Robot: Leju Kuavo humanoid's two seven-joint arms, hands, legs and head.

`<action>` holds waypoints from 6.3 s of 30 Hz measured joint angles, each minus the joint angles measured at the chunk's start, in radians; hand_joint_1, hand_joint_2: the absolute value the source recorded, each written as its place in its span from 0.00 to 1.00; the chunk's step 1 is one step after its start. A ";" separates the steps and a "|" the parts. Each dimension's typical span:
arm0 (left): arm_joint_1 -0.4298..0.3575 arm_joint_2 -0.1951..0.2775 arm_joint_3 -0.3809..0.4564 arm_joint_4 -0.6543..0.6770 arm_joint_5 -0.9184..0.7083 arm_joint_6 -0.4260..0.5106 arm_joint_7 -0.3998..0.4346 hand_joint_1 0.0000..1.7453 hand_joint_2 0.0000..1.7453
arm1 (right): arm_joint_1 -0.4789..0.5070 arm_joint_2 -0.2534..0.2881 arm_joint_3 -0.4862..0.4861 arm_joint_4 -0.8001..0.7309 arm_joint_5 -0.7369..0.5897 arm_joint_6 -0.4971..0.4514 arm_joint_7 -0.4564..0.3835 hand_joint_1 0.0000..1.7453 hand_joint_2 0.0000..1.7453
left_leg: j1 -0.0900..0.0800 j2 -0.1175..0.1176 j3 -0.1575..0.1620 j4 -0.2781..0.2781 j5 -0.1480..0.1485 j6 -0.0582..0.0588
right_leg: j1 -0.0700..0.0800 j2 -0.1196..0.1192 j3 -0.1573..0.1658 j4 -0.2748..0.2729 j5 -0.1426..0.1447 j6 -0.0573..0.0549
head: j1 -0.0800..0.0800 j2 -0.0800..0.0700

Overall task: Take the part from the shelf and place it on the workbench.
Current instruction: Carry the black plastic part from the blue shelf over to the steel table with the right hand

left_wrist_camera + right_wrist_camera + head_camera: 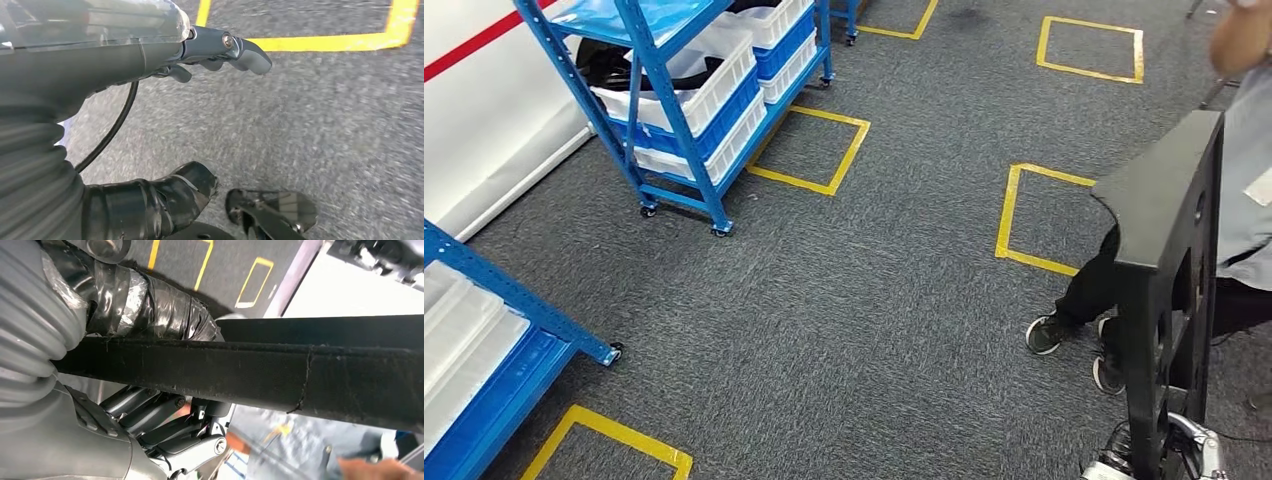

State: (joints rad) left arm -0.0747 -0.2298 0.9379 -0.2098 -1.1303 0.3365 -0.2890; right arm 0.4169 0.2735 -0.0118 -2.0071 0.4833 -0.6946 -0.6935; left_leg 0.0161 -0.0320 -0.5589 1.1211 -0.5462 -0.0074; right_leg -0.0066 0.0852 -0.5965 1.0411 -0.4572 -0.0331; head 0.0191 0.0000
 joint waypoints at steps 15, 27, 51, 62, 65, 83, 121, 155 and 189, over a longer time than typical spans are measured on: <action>0.000 0.005 0.003 0.000 0.002 -0.006 -0.001 0.00 1.00 | -0.005 0.000 -0.001 0.010 0.003 -0.002 0.000 1.00 1.00 | -0.006 0.110 0.061 -0.142 0.044 0.028 | -0.013 -0.108 -0.053 0.123 -0.045 0.052 | 0.003 0.000; -0.001 0.006 0.004 0.000 0.006 -0.027 -0.017 0.00 1.00 | -0.004 0.000 -0.002 0.008 0.008 -0.002 0.000 1.00 1.00 | -0.004 0.042 -0.066 0.167 -0.117 -0.011 | -0.004 -0.052 0.012 -0.013 -0.008 -0.001 | 0.000 0.000; -0.003 0.009 0.006 0.000 0.006 -0.060 -0.040 0.00 1.00 | 0.001 -0.001 -0.003 0.011 0.007 -0.002 0.000 1.00 1.00 | -0.016 0.152 0.055 -0.127 0.034 0.011 | 0.011 -0.143 0.032 -0.020 -0.029 0.017 | 0.001 0.000; 0.003 0.009 0.006 0.000 0.006 -0.067 -0.044 0.00 1.00 | -0.004 -0.001 -0.003 0.014 0.008 0.000 0.000 1.00 1.00 | 0.000 -0.008 0.008 -0.045 0.023 0.000 | 0.000 0.003 0.030 -0.011 -0.024 0.003 | 0.001 0.000; 0.000 0.009 0.006 0.000 0.006 -0.068 -0.047 0.00 1.00 | -0.004 -0.001 -0.003 0.014 0.008 0.000 0.000 1.00 1.00 | -0.001 -0.035 0.032 -0.107 0.036 0.008 | -0.002 0.034 0.016 -0.005 -0.021 0.022 | 0.001 0.000; -0.006 0.006 0.007 0.000 0.006 -0.080 -0.053 0.00 1.00 | 0.000 -0.003 -0.003 0.015 0.010 -0.002 0.000 1.00 1.00 | -0.011 0.128 0.058 -0.105 0.007 0.007 | 0.006 -0.117 0.028 -0.026 -0.021 0.014 | 0.004 0.000; 0.003 0.007 0.014 0.000 0.007 -0.102 -0.071 0.00 1.00 | 0.001 -0.005 -0.005 0.015 0.010 0.000 0.000 1.00 1.00 | -0.003 0.034 -0.055 0.097 -0.042 0.003 | 0.003 -0.027 0.023 -0.016 -0.021 0.002 | 0.004 0.000; 0.001 0.005 0.015 0.000 0.001 -0.119 -0.078 0.00 1.00 | -0.005 -0.041 0.006 0.036 0.086 0.000 0.063 1.00 1.00 | -0.005 0.032 0.000 -0.050 0.032 0.009 | 0.003 -0.052 0.026 -0.010 -0.026 0.015 | 0.004 0.000; 0.002 0.004 0.015 0.000 -0.002 -0.150 -0.091 0.00 1.00 | -0.018 -0.058 0.016 0.065 0.110 0.000 0.097 1.00 1.00 | -0.008 0.045 0.025 -0.114 0.049 0.030 | -0.006 -0.087 -0.005 0.055 -0.056 0.051 | 0.005 0.000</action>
State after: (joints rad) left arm -0.0728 -0.2254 0.9529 -0.2098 -1.1318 0.1861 -0.3801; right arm 0.3990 0.2151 0.0040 -1.9420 0.5936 -0.6946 -0.5966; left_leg 0.0081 0.0130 -0.5336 1.0068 -0.4976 0.0227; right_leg -0.0125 -0.0016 -0.6010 1.0962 -0.5136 0.0182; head 0.0237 0.0000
